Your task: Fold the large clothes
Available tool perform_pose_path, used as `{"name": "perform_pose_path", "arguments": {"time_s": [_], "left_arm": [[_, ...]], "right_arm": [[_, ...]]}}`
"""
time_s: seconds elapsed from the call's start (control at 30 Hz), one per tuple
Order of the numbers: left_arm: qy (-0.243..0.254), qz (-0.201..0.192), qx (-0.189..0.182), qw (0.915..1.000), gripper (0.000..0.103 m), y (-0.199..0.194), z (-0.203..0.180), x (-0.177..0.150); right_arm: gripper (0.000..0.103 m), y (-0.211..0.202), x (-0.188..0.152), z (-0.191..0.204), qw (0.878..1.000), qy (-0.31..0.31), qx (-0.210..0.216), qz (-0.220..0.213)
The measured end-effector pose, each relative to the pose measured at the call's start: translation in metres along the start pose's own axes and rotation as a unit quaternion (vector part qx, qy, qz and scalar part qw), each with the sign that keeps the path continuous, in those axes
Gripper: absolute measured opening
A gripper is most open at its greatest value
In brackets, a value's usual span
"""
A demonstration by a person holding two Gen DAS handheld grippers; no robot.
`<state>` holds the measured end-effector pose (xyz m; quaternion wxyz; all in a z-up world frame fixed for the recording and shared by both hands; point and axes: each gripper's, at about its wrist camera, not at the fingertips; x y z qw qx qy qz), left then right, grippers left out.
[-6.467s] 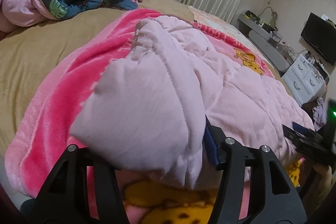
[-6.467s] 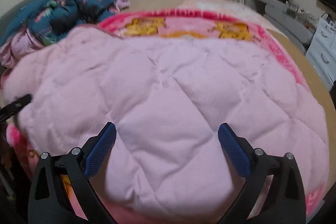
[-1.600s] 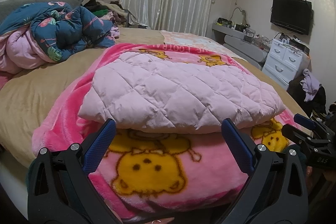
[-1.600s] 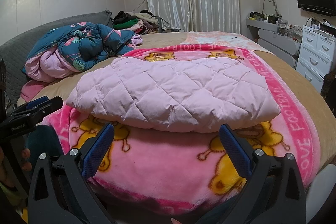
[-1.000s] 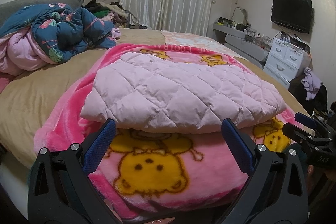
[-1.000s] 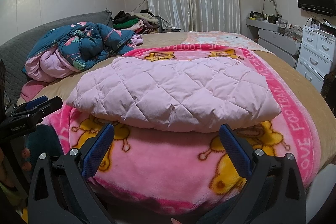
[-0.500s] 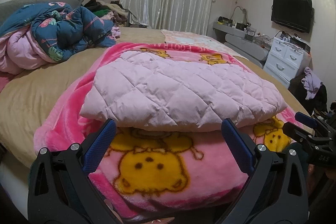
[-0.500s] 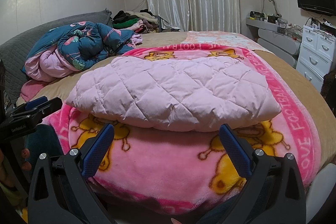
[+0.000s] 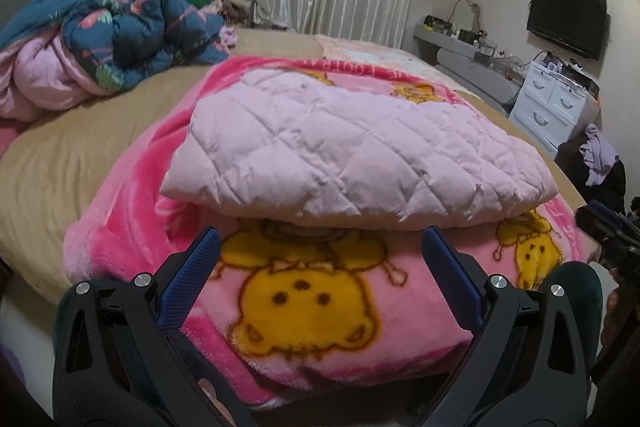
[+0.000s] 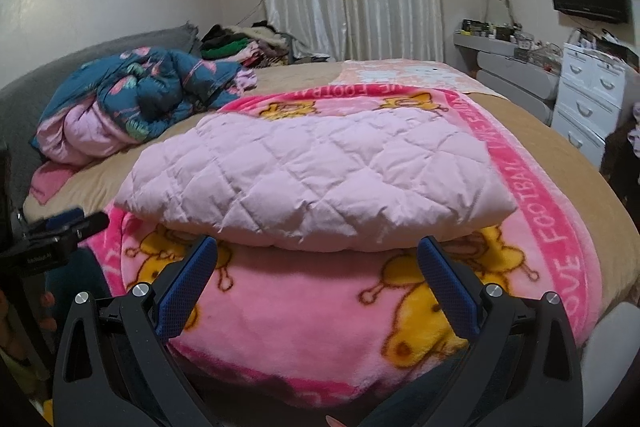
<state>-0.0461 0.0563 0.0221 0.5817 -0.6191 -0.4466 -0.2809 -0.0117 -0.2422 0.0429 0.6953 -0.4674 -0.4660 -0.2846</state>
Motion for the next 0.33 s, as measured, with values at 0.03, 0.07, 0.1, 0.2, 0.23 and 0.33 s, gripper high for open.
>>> {"name": "perform_pose_path", "arguments": {"time_s": [0.03, 0.07, 0.1, 0.2, 0.23, 0.33], "left_arm": [[-0.002, 0.002, 0.002, 1.0, 0.094, 0.002, 0.003, 0.0], [-0.011, 0.006, 0.012, 0.9999, 0.094, 0.007, 0.011, 0.003], [-0.015, 0.01, 0.019, 0.9997, 0.094, 0.01, 0.017, 0.005], [-0.027, 0.01, 0.069, 0.9972, 0.094, 0.027, 0.058, 0.025], [-0.031, 0.009, 0.095, 0.9949, 0.094, 0.034, 0.079, 0.034], [-0.055, 0.011, 0.182, 0.9817, 0.094, 0.06, 0.155, 0.062]], "right_arm": [[0.099, -0.002, 0.002, -0.007, 1.0, 0.004, -0.009, -0.003], [0.099, -0.008, 0.003, -0.018, 1.0, 0.01, -0.024, -0.01], [0.099, -0.012, 0.004, -0.029, 0.999, 0.016, -0.041, -0.015], [0.099, -0.025, 0.004, -0.078, 0.993, 0.037, -0.108, -0.023], [0.099, -0.029, 0.002, -0.102, 0.988, 0.045, -0.144, -0.022], [0.099, -0.044, -0.019, -0.2, 0.954, 0.093, -0.286, 0.0]]}}
Point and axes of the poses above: each gripper's, at about its wrist camera, not at the fingertips, and y roughly the way its jaws point, z to its left, x to its top, and after that the axes turned 8 degrees about -z, right-handed
